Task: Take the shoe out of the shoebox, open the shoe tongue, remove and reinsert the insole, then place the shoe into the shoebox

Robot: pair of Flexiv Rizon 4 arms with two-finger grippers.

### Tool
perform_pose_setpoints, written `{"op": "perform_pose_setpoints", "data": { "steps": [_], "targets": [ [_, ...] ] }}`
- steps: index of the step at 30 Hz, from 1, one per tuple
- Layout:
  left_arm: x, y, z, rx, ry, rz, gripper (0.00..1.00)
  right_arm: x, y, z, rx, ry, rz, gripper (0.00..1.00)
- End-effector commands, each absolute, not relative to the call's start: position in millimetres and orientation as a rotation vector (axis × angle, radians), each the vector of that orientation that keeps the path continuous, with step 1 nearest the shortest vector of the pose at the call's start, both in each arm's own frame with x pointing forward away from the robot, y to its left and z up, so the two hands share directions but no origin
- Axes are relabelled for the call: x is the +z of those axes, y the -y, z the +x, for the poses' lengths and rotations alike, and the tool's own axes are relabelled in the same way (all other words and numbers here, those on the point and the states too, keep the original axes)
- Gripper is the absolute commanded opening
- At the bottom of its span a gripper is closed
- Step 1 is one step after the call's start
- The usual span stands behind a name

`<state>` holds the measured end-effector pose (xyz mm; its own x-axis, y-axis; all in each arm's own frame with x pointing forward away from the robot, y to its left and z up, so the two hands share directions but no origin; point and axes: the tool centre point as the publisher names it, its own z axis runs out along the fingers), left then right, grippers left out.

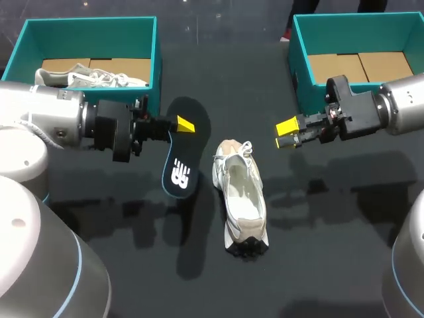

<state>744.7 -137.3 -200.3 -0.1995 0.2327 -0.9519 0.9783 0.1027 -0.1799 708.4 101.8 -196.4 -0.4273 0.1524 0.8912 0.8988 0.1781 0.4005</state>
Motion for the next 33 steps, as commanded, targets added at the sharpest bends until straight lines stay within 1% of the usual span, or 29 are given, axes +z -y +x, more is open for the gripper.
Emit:
{"op": "perform_pose_setpoints", "data": {
  "steps": [1,7,9,11,12,22,23,27,33],
  "targets": [
    [-199,138,734,-1.207,-1.588,1.205,0.00,-192,-99,707,-1.258,1.891,-0.956,1.00],
    [-192,136,706,-1.248,-1.621,1.206,0.00,-192,-81,698,-1.213,2.173,-0.803,1.00],
    [-190,135,695,-1.269,-1.636,1.191,0.00,-196,-68,695,-1.232,2.215,-0.779,1.00],
    [-186,135,682,-1.318,-1.647,1.197,0.00,-196,-68,695,-1.232,2.215,-0.779,1.00],
    [-185,135,673,-1.280,-1.637,1.230,0.00,-196,-68,695,-1.232,2.215,-0.779,1.00],
    [-185,135,673,-1.280,-1.637,1.230,0.00,-196,-68,695,-1.232,2.215,-0.779,1.00],
    [-185,139,665,-1.301,-1.654,1.214,0.00,-196,-68,695,-1.232,2.215,-0.779,1.00],
    [-180,143,638,-1.364,-1.699,1.153,0.00,-210,-57,688,-1.146,2.355,-0.676,1.00],
    [-174,151,608,-1.447,-1.804,1.091,0.00,-228,-34,670,-1.148,2.522,-0.612,1.00]
  ]
}}
